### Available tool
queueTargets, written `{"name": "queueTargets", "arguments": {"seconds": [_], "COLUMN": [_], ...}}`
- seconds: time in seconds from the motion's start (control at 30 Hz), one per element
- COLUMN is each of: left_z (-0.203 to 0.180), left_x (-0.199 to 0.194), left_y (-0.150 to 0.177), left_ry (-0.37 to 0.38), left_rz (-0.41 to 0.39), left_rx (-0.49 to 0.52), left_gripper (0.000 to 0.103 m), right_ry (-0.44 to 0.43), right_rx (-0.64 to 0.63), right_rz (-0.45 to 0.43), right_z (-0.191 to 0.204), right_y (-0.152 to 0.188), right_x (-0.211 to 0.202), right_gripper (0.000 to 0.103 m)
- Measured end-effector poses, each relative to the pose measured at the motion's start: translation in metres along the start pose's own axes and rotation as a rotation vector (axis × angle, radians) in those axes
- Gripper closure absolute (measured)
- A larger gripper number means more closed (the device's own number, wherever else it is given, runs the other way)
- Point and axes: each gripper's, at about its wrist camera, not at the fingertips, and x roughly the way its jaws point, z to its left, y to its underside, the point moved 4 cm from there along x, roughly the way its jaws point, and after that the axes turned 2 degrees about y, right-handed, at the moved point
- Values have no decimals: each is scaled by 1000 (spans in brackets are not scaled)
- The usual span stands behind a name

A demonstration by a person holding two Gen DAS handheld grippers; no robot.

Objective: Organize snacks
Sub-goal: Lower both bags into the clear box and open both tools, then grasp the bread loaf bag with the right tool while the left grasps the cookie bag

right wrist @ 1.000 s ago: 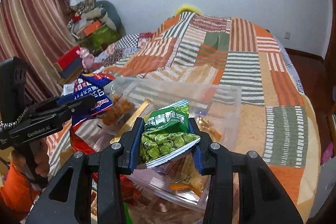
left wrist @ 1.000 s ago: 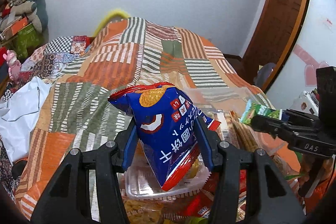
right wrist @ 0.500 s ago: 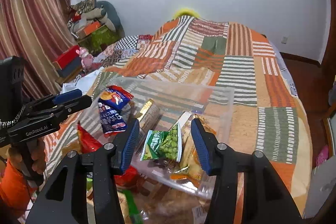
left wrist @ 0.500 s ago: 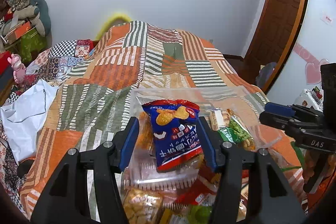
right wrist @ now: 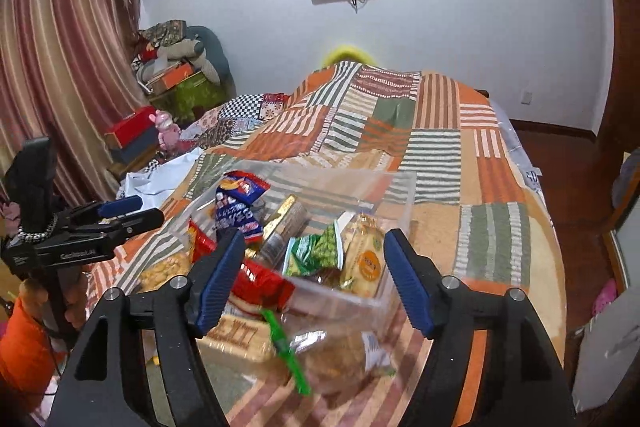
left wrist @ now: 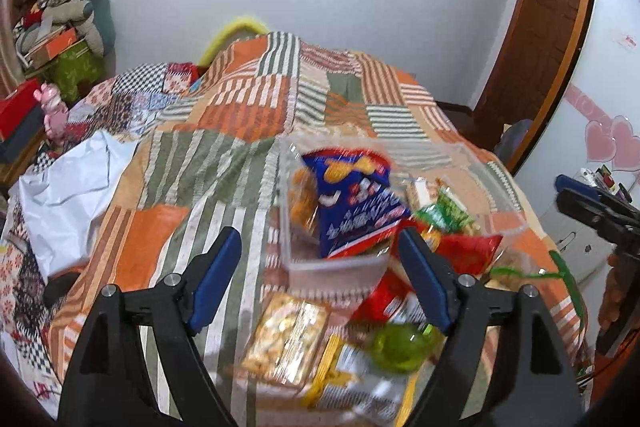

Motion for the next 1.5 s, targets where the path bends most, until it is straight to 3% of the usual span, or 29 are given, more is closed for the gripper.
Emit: {"name": "queueTargets", "arguments": {"seconds": [0.17,0.3,0.63,0.93,1.3,1.43,1.5], "left_z": [14,21,32,34,36,35,34], "left_x": [3,0,11,33,58,61,63], "left_y": [22,40,75,82,73,72,73], "left_ry": [-1,7,-11,-4,-23,-20,-6], "left_rz": [58,89,166,215,201,181,178], "left_rx": [-51,-81,-107,-121,-80,-62,-48], "left_gripper": [22,22,22,22,23,37,58], "right_ry": [21,38,45,49,43,43,38], "right_rx": [-14,-10,58,88,95,101,103], "right_rz": [23,37,104,176,193,184,180], "right_z": [0,-1,-10,-20,-24,-26,-25], "right_y": [17,32,70,84,84,82,82], "right_x": [-6,-9,0,21,37,40,39], "right_gripper": [32,23,23,23,23,23,23]}}
